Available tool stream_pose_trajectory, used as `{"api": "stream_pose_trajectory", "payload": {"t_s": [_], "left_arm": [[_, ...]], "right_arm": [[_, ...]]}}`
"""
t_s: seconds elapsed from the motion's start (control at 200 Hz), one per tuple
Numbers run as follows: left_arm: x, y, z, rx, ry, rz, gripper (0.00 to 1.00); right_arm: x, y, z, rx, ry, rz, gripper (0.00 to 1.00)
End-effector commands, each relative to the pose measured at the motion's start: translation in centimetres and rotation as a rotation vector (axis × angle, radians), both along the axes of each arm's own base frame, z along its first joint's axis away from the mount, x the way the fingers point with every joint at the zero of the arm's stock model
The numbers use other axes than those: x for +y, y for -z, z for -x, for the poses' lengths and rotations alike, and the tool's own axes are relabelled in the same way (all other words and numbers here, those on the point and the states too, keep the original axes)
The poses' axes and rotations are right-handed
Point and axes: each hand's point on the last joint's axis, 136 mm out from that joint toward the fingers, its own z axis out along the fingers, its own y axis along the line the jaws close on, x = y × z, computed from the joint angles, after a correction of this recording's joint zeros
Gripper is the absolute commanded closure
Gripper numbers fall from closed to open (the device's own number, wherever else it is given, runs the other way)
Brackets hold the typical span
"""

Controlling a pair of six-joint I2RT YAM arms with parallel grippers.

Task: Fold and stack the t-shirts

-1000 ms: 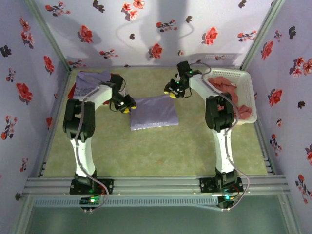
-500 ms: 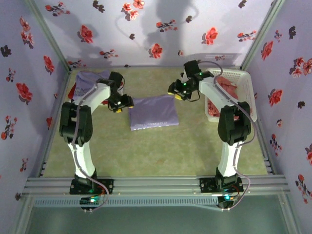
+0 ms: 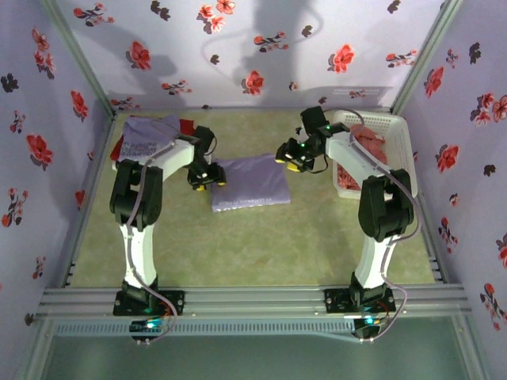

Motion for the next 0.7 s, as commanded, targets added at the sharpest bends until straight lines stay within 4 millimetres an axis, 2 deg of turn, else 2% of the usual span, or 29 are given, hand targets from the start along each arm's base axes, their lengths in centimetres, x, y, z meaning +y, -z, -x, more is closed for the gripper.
{"api": "stream_pose_trajectory", "payload": {"t_s": [0.0,0.105,0.245,0.34,0.46,0.695], "left_arm": [[-0.1,0.8,0.2,0.009,0.038,-0.060,0.36],[-2.3,1.7,0.5,0.034,0.037,0.062,0.40],[-3.3,2.7,0.8,0.042,0.025,0.091,0.48],[-3.1,3.2,0.7,0.038,0.010,0.070,0.51],[-3.3,3.8,0.7,0.030,0.010,0.044,0.62],[-4.0,4.3,1.7,0.013,0.139,-0.150,0.73]], "right_arm": [[0.1,-0.4,0.6,-0.013,-0.018,-0.010,0.52],[0.2,-0.4,0.6,-0.013,-0.017,-0.017,0.52],[-0.1,-0.4,0.9,-0.016,-0.016,-0.008,0.52],[-0.2,-0.2,1.1,-0.008,-0.018,-0.006,0.52],[-0.2,-0.2,1.2,-0.008,-0.020,-0.006,0.52],[-0.4,-0.5,1.4,-0.012,-0.019,-0.010,0.52]]}}
